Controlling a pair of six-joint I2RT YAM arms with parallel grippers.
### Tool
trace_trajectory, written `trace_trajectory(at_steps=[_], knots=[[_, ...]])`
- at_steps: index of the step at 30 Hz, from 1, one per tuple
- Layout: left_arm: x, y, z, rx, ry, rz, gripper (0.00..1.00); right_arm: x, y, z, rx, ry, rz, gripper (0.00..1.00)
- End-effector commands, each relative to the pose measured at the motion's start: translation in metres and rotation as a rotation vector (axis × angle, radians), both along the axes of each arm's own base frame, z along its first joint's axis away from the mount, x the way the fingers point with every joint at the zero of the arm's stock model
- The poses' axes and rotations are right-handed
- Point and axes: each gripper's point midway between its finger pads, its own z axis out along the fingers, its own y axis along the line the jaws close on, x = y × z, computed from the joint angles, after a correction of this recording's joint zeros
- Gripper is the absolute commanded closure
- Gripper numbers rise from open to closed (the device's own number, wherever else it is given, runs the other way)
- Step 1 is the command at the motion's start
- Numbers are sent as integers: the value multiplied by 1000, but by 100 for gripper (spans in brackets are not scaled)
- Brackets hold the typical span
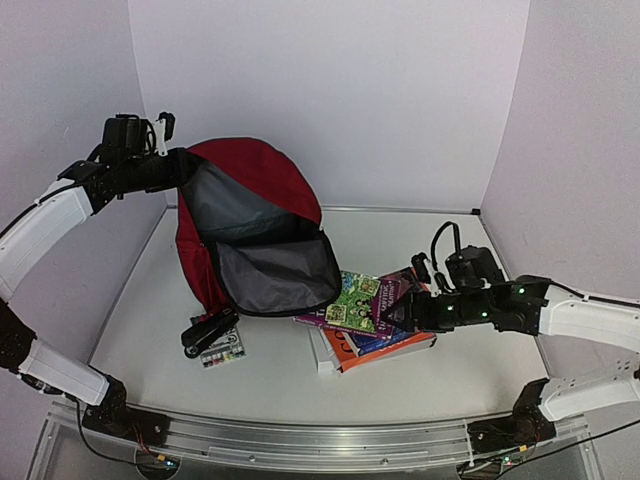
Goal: Pack the student bag
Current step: Pick up the book from the center of the board.
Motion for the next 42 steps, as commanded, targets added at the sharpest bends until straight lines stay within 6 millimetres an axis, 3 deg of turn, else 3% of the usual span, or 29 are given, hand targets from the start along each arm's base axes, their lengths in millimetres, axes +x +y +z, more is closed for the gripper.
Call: trace_trajectory(at_steps=[1, 8, 15, 19, 23, 34, 37, 42], knots=[[0, 11, 19, -25, -57, 27, 100, 25, -5, 44, -161, -269, -51, 27], [0, 6, 20, -53, -48, -3, 100, 32, 39, 48, -379, -451, 59, 16], [2, 2, 21, -66, -43, -25, 100, 32, 85, 3, -570, -511, 206, 10], [2, -1, 23, -71, -41, -41, 100, 38, 101, -5, -640, -577, 220, 3], [2, -3, 25, -76, -41, -49, 100, 42, 114, -19, -734, -639, 232, 2], [2, -5, 28, -77, -46, -64, 100, 64, 110, -49, -1002, -750, 110, 5], [2, -4, 29, -72, -48, -60, 100, 66, 101, -37, -1017, -778, 34, 16], [2, -1, 31, -64, -53, -48, 100, 59, 77, -7, -935, -784, -71, 43]])
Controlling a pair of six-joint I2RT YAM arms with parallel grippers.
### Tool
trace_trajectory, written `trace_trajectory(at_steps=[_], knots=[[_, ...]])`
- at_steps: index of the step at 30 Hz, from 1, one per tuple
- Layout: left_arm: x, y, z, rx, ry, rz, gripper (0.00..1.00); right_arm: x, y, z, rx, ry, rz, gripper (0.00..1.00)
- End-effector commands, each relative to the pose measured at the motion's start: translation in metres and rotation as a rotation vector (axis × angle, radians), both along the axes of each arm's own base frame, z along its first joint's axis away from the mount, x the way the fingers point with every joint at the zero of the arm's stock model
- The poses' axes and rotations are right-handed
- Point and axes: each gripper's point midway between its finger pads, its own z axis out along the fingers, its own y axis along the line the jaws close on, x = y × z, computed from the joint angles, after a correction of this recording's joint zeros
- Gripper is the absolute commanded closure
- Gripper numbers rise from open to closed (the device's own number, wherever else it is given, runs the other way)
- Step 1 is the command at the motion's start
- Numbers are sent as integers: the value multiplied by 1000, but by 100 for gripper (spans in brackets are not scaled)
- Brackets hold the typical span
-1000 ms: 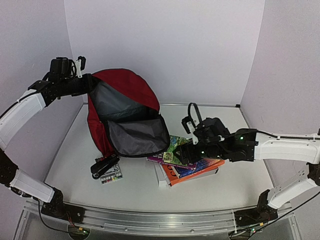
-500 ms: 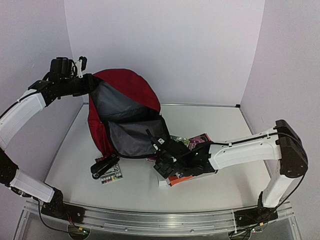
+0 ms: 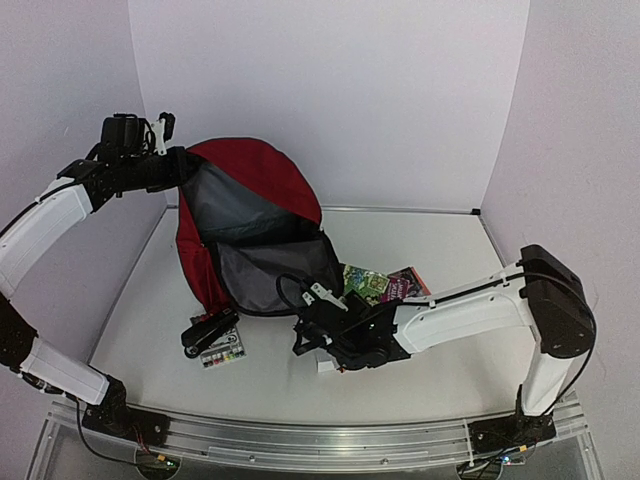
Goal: Pack the student bag
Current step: Pick up the book from the center of the board.
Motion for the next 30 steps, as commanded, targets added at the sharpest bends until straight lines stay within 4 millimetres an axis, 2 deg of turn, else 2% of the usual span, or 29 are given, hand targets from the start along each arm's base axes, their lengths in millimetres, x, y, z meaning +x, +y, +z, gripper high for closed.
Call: trace_trajectory(at_steps=[1, 3, 10, 15, 19, 22, 27, 30], knots=[[1, 4, 32, -13, -79, 8, 100, -1, -32, 37, 118, -68, -96, 49], [0, 5, 34, -14, -85, 11, 100, -6, -38, 43, 178, -49, -96, 58], [0, 5, 37, -13, -89, 10, 100, -15, -53, 47, 278, 0, -115, 79], [1, 8, 36, -11, -84, 27, 100, -11, -78, 71, 355, -27, -191, 81], [2, 13, 35, -10, -76, 53, 100, -7, -97, 106, 452, -54, -230, 91], [1, 11, 35, -22, -78, 40, 100, -7, -98, 146, 569, -75, -231, 100], [-8, -4, 38, -44, -111, -63, 100, -4, -85, 220, 806, -115, -219, 100], [-13, -9, 38, -55, -118, -99, 100, -1, -64, 255, 943, -138, -185, 100]])
